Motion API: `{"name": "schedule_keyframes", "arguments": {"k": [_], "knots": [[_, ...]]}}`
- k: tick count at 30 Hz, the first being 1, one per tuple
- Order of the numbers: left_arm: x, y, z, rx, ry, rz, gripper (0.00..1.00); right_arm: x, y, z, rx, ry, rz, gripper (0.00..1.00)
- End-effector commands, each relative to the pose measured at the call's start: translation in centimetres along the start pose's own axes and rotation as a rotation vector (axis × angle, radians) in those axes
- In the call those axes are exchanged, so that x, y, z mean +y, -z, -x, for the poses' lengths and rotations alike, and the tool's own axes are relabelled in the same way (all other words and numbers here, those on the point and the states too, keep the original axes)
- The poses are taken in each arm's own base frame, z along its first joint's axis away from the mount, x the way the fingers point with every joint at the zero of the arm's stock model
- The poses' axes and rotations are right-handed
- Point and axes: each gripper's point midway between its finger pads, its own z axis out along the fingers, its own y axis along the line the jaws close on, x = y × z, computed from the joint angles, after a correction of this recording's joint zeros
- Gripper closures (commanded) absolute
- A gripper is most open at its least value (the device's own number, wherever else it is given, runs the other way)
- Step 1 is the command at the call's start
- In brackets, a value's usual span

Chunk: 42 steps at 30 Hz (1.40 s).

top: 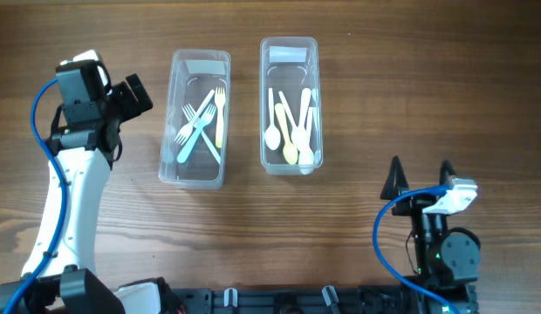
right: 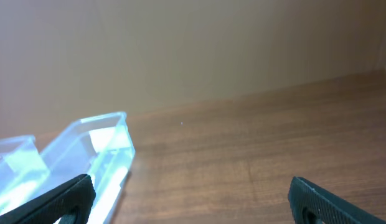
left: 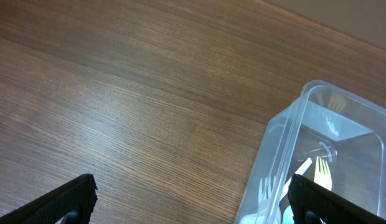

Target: Pack container

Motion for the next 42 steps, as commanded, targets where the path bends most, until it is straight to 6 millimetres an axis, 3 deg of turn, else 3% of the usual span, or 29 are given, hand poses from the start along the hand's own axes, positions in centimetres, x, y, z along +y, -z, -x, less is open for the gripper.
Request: {"name": "schedule_keyframes", "arguments": {"k": [1, 8, 36, 39, 42], "knots": [[0.3, -0.2, -0.2, 0.005, 0.019, 0.013, 0.00, 1.1, 0.0, -0.6, -0.003, 0.124, 0.074, 0.00], [0.3, -0.2, -0.2, 0.006, 0.019, 0.013, 0.00, 2.3, 0.0, -0.9, -0.015, 0.302, 0.142, 0.00], [0.3, 0.0, -0.1, 0.001, 0.019, 0.012, 0.00, 2.2, 0.0, -0.9, -0.015, 0.304, 0.140, 0.00], [0.2, 1.7, 0.6, -0.032, 0.020, 0.003, 0.00, 2.2, 0.0, -0.9, -0.015, 0.304, 0.140, 0.00], [0.1, 7.0, 2.3, -0.130, 0.027, -0.023, 0.00, 2.2, 0.0, -0.9, -0.015, 0.304, 0.140, 0.00]]}}
